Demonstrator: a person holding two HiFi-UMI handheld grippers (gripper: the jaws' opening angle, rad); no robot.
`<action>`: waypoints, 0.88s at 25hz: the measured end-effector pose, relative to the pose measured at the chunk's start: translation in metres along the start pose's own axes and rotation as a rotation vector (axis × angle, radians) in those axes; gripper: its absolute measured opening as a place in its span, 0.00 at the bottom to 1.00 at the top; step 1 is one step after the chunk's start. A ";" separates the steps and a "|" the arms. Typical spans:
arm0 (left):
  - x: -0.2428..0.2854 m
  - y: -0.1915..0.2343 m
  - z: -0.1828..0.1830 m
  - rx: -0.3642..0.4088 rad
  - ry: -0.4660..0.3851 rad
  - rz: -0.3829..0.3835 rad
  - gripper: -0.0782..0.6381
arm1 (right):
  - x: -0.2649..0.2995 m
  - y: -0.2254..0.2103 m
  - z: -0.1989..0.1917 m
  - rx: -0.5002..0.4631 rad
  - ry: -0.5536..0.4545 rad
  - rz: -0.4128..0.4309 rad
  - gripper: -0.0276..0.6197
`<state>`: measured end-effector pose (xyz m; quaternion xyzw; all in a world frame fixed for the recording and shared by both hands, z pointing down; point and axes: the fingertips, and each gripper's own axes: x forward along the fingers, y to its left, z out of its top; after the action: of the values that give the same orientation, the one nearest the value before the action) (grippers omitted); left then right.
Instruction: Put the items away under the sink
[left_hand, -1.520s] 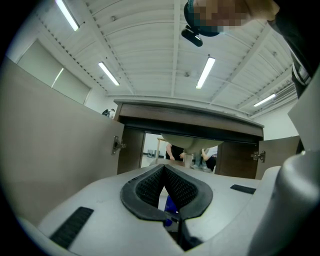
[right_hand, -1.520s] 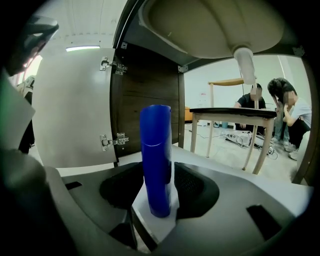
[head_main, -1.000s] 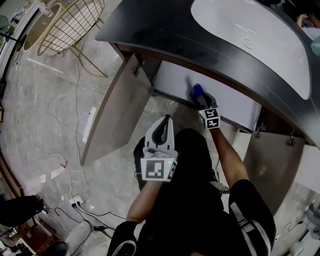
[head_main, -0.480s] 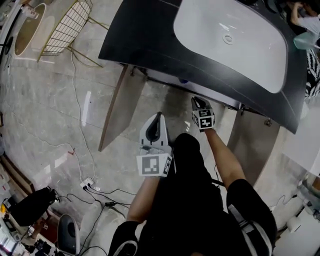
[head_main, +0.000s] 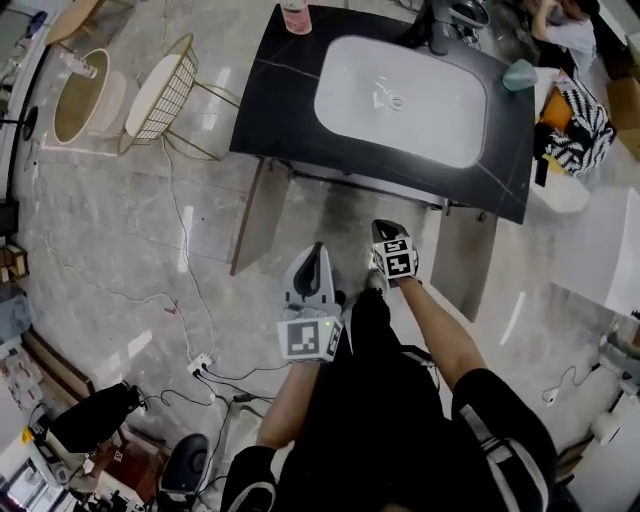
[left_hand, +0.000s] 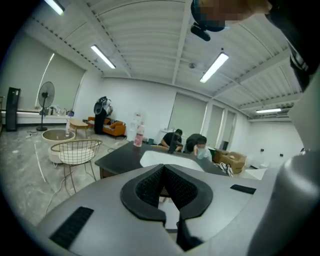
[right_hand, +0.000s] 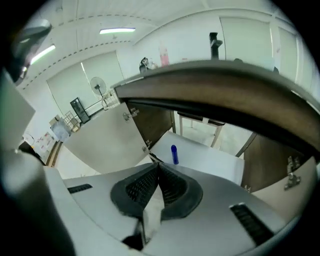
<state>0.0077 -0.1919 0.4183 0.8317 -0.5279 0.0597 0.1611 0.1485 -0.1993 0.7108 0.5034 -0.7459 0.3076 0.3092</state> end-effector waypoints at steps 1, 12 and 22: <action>-0.008 -0.008 0.017 -0.002 -0.003 -0.014 0.13 | -0.022 0.004 0.010 0.011 -0.009 -0.010 0.06; -0.071 -0.051 0.154 0.034 -0.052 -0.150 0.13 | -0.265 0.068 0.162 0.091 -0.301 -0.079 0.06; -0.098 -0.079 0.212 0.064 -0.128 -0.189 0.13 | -0.430 0.107 0.248 0.058 -0.613 -0.086 0.06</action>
<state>0.0208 -0.1475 0.1767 0.8847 -0.4541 0.0080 0.1054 0.1402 -0.1163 0.2098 0.6126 -0.7732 0.1494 0.0680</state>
